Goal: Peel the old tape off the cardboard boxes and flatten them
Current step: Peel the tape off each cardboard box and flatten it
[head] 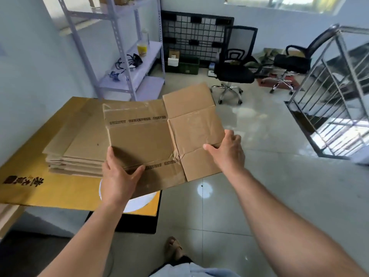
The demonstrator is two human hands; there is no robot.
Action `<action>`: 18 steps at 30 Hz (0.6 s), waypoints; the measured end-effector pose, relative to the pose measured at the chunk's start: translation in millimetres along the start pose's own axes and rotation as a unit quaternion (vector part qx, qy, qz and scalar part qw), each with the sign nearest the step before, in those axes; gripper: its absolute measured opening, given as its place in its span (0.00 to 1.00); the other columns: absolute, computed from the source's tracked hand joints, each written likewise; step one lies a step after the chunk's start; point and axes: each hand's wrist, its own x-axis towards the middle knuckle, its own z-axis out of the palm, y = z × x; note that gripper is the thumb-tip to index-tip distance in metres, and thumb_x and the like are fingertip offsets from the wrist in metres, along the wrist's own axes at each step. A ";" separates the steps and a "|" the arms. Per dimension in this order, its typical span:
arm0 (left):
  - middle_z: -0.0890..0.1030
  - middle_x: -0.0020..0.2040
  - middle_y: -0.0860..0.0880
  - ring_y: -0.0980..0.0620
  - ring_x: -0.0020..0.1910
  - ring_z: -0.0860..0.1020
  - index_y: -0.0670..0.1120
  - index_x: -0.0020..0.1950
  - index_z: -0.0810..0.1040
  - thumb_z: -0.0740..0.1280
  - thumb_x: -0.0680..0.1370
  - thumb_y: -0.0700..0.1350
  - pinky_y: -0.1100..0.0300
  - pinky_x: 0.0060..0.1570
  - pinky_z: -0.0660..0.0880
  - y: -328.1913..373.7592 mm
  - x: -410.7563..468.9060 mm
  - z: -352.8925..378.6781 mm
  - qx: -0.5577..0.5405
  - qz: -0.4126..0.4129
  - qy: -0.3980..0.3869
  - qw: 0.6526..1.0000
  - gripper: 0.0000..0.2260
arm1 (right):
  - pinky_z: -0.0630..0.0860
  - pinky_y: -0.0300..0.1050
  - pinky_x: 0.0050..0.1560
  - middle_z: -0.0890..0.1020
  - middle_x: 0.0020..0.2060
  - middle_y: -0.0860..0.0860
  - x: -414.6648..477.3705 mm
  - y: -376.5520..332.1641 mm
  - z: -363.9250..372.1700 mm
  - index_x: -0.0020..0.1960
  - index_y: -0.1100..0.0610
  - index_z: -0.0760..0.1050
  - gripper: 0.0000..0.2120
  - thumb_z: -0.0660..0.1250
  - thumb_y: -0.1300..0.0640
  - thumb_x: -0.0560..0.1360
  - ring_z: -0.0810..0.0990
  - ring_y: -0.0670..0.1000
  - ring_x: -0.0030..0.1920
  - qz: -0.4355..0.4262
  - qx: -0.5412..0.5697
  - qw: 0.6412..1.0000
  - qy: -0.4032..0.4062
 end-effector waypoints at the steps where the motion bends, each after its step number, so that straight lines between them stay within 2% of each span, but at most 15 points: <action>1: 0.65 0.71 0.39 0.39 0.66 0.68 0.45 0.78 0.51 0.76 0.70 0.51 0.47 0.61 0.68 1.5 13.1 6.4 0.005 -0.004 0.003 1.000 0.45 | 0.71 0.50 0.52 0.70 0.59 0.58 14.4 -4.8 4.9 0.66 0.58 0.62 0.35 0.72 0.41 0.68 0.73 0.60 0.59 -0.001 -0.003 1.000 -0.004; 7: 0.66 0.69 0.41 0.38 0.62 0.71 0.49 0.78 0.50 0.75 0.71 0.53 0.48 0.52 0.71 14.0 89.7 32.1 0.001 -0.054 0.041 0.998 0.44 | 0.71 0.50 0.53 0.70 0.60 0.58 108.4 -53.9 37.0 0.68 0.58 0.61 0.37 0.72 0.41 0.68 0.72 0.60 0.60 -0.041 -0.028 0.998 -0.041; 10: 0.65 0.69 0.40 0.38 0.64 0.69 0.50 0.78 0.50 0.74 0.71 0.54 0.45 0.59 0.69 17.0 125.4 35.5 0.002 -0.081 0.061 0.995 0.45 | 0.71 0.50 0.53 0.70 0.60 0.58 148.7 -82.6 55.4 0.68 0.58 0.61 0.37 0.71 0.41 0.68 0.72 0.61 0.60 -0.074 -0.029 0.995 -0.053; 18: 0.64 0.71 0.41 0.39 0.67 0.67 0.52 0.78 0.48 0.74 0.71 0.54 0.43 0.62 0.67 5.8 157.7 19.0 0.016 -0.181 0.147 0.972 0.44 | 0.72 0.50 0.52 0.69 0.61 0.58 199.9 -151.4 119.7 0.69 0.57 0.60 0.37 0.70 0.39 0.70 0.72 0.60 0.60 -0.185 -0.032 0.973 -0.132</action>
